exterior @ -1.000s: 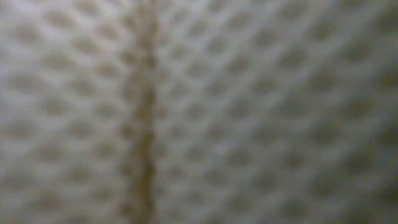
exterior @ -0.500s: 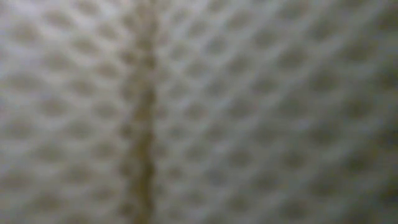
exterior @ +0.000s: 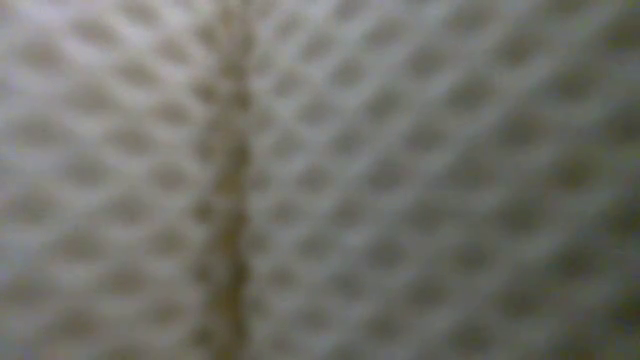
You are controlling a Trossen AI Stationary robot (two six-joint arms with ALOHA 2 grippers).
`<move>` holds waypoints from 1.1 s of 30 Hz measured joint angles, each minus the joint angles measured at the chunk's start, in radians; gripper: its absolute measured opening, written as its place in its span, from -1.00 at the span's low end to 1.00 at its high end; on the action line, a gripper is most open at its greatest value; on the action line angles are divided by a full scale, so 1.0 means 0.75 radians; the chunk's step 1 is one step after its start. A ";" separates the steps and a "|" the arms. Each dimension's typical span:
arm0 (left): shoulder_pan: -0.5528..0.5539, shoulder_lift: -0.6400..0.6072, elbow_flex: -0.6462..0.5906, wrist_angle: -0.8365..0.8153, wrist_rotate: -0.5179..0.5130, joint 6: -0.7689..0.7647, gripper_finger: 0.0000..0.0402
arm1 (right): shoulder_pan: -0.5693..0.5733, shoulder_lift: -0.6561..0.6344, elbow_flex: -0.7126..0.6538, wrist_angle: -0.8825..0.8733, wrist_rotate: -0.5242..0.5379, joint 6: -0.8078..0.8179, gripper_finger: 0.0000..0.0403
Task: Sort clothes
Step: Put the white shirt into the white laundry organizer
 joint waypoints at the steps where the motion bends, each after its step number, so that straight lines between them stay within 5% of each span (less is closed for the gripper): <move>1: 0.000 0.000 0.000 0.000 -0.005 -0.009 -0.69 | 0.000 0.000 0.000 0.000 0.000 0.000 -0.81; 17: -0.008 0.000 0.107 -0.071 -0.012 -0.046 -0.06 | 0.000 0.001 -0.002 -0.001 0.000 0.000 -0.81; 33: -0.033 0.000 0.378 -0.408 0.031 -0.153 0.05 | 0.000 0.001 -0.005 -0.141 0.000 0.150 -0.81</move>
